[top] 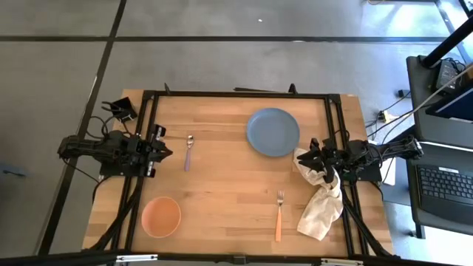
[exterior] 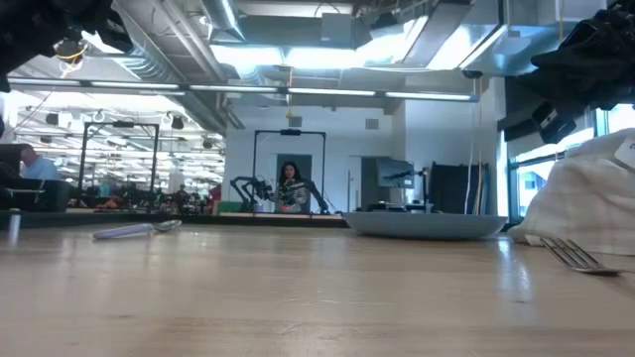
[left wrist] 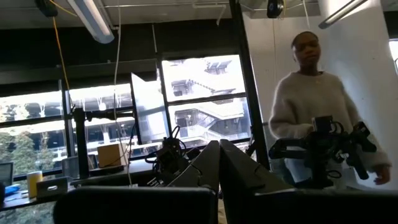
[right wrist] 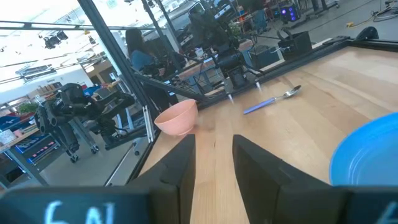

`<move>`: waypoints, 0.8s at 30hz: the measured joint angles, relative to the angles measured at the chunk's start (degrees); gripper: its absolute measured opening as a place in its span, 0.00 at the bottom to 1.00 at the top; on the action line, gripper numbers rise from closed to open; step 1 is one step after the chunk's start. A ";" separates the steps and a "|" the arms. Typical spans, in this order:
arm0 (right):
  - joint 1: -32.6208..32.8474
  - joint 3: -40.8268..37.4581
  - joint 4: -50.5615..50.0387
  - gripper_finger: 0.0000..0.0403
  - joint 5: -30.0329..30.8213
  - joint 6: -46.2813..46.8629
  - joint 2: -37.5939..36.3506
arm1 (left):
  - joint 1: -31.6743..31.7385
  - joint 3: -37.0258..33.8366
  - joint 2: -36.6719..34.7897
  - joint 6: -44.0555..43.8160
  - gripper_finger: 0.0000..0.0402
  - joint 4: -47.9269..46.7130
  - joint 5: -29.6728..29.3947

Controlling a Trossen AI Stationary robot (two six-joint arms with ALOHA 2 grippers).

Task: Set table place
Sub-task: Place the blue plate in the center of the table

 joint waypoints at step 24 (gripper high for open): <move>-0.02 -0.01 1.75 0.27 12.41 7.42 -0.14 | -0.02 0.02 -0.02 0.00 0.11 0.00 0.00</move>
